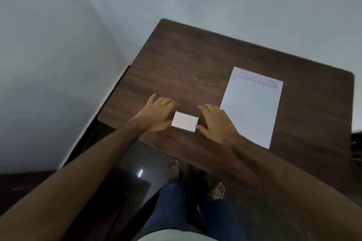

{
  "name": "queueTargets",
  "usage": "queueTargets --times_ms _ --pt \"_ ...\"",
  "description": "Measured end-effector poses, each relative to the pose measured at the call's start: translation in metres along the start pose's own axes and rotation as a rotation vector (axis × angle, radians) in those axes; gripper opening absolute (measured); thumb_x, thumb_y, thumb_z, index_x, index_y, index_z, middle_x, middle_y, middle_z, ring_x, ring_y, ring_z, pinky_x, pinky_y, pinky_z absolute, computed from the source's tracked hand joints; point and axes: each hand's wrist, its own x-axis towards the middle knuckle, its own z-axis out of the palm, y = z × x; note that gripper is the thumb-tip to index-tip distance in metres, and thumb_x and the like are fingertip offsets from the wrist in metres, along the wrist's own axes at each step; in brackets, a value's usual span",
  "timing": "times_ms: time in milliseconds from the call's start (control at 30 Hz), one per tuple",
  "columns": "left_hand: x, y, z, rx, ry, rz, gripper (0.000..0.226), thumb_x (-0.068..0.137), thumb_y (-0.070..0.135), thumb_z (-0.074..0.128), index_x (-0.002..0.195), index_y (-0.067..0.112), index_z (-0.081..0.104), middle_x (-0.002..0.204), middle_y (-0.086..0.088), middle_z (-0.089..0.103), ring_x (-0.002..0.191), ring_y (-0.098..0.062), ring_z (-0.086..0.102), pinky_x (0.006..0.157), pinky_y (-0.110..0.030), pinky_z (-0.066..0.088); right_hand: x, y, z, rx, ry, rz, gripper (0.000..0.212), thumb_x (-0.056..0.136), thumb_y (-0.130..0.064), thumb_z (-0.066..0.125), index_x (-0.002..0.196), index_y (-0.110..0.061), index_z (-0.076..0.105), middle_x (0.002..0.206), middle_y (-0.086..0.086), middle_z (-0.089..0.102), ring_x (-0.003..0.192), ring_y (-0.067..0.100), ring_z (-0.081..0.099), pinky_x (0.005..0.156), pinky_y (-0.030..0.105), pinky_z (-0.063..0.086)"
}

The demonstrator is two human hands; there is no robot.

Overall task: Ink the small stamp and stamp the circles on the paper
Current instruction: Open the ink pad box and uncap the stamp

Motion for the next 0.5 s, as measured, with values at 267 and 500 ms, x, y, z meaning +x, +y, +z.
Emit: queueTargets --times_ms 267,500 --pt "0.0 0.002 0.05 -0.119 0.088 0.1 0.07 0.09 0.036 0.065 0.15 0.016 0.035 0.156 -0.009 0.038 0.137 -0.024 0.042 0.106 -0.038 0.039 0.011 0.003 0.043 -0.018 0.005 -0.102 0.063 0.084 -0.058 0.058 0.136 -0.025 0.045 0.136 0.0 0.052 0.12 0.021 0.05 0.099 0.037 0.044" --pt "0.025 -0.006 0.056 -0.142 0.173 0.156 0.058 0.09 0.033 0.065 0.14 0.011 0.048 0.139 -0.01 0.052 0.122 -0.027 0.051 0.102 -0.037 0.04 0.023 0.021 0.046 -0.002 0.081 -0.143 0.056 0.084 -0.051 0.062 0.132 -0.024 0.052 0.131 -0.003 0.056 0.119 0.019 0.049 0.095 0.033 0.043"
